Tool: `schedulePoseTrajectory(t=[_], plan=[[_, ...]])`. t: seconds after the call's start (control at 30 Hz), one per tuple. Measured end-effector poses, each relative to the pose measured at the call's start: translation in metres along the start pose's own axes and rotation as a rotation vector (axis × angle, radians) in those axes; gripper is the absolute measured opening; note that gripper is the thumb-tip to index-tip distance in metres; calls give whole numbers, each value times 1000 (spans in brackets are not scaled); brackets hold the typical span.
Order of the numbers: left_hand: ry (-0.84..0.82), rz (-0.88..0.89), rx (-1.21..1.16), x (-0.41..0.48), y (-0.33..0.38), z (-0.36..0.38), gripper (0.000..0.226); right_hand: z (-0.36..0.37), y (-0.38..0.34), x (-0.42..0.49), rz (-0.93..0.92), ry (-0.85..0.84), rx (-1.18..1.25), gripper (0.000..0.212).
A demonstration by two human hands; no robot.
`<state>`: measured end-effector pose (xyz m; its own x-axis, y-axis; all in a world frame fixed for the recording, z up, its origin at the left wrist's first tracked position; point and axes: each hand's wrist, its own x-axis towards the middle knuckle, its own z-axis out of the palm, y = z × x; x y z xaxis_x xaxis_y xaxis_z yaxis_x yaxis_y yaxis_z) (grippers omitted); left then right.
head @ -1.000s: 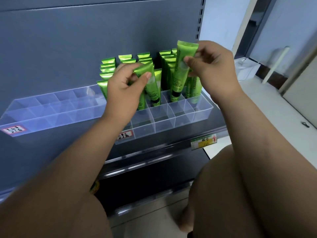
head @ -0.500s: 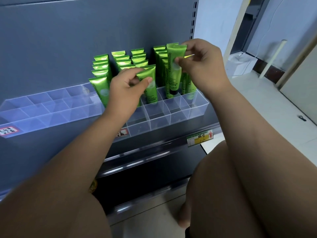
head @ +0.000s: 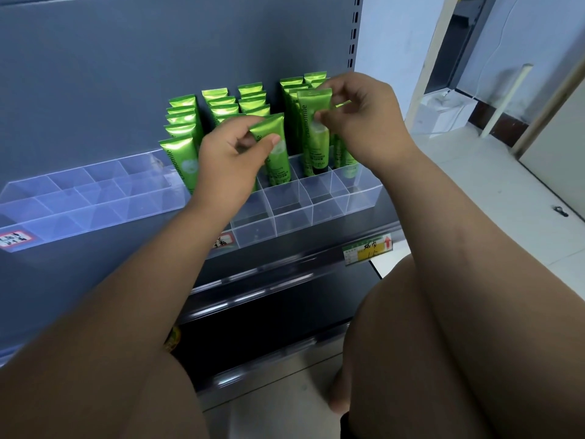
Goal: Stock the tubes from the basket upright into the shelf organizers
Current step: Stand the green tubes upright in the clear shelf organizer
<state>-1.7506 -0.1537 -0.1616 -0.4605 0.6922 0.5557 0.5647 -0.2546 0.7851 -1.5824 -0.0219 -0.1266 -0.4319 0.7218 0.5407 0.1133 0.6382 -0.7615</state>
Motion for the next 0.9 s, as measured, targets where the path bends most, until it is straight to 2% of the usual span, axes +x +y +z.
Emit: schedulePoseTrajectory(t=[0.2,0.43,0.9], plan=[[-10,22,48,-3,-5,1,27,4,7,6,18,-45,-151,32],[-20,38,103,0,-6,1,32,4,10,4,-88,-114,-439,33],[-71,123,192,3,-3,2,31,10,5,5,-173,-80,-660,44]])
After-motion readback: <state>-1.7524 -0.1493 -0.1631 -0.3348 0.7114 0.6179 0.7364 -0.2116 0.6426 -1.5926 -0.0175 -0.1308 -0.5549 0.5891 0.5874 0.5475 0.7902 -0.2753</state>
